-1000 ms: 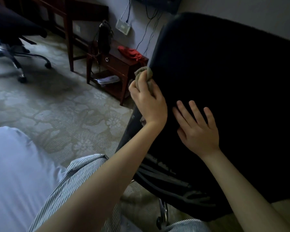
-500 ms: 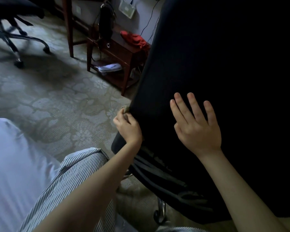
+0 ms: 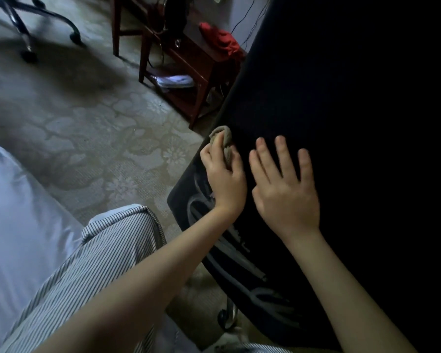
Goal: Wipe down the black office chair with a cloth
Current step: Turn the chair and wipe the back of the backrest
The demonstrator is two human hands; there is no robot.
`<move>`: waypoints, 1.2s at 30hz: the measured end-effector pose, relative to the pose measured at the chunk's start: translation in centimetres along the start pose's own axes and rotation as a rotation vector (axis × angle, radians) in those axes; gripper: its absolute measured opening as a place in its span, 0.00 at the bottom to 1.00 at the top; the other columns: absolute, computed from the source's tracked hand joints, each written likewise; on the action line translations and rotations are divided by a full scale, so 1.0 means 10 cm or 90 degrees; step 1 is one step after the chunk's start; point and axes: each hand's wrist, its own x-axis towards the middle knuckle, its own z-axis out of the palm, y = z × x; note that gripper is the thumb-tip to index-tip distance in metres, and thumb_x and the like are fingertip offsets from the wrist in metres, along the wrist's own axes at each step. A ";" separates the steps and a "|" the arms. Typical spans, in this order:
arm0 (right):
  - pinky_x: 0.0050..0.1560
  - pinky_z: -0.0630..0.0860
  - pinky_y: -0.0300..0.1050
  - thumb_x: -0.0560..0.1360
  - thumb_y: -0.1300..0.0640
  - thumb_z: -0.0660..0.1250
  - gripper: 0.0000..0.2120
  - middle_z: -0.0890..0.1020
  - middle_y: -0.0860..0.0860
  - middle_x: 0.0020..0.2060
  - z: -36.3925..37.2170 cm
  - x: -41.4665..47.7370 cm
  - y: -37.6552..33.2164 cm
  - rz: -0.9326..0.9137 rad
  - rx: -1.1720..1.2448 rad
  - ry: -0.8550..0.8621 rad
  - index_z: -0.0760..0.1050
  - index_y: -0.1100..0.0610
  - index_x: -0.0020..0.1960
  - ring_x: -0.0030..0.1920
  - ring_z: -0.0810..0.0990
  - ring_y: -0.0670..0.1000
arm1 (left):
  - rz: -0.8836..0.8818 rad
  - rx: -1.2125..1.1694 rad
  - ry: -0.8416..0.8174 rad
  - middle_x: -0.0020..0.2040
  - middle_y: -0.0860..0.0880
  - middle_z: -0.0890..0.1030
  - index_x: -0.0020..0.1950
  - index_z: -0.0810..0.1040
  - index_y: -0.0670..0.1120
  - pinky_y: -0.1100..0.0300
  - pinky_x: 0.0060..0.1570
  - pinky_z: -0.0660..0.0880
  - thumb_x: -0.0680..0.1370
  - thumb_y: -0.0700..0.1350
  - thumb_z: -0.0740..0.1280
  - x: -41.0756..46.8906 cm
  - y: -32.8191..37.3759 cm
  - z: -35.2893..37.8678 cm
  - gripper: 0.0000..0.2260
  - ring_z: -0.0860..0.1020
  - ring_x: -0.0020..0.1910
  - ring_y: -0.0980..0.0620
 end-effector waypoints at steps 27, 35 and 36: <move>0.71 0.42 0.58 0.77 0.53 0.44 0.27 0.62 0.57 0.74 0.30 0.19 -0.61 -0.072 -0.045 -0.190 0.59 0.59 0.74 0.73 0.54 0.58 | -0.114 0.128 -0.055 0.57 0.44 0.68 0.67 0.70 0.39 0.81 0.50 0.63 0.80 0.39 0.59 0.63 -1.54 -0.26 0.16 0.70 0.49 0.58; 0.72 0.41 0.57 0.77 0.53 0.46 0.27 0.61 0.57 0.74 0.33 0.22 -0.61 -0.070 -0.039 -0.201 0.60 0.59 0.74 0.73 0.54 0.58 | -0.088 0.134 -0.067 0.56 0.44 0.69 0.65 0.71 0.41 0.80 0.48 0.63 0.79 0.42 0.59 0.62 -1.31 -0.18 0.15 0.70 0.47 0.65; 0.72 0.42 0.57 0.77 0.53 0.46 0.27 0.61 0.58 0.74 0.32 0.21 -0.60 -0.072 -0.038 -0.201 0.59 0.59 0.74 0.73 0.54 0.58 | -0.058 0.123 -0.076 0.55 0.46 0.69 0.65 0.71 0.40 0.80 0.48 0.64 0.79 0.42 0.59 0.59 -1.25 -0.16 0.15 0.70 0.47 0.68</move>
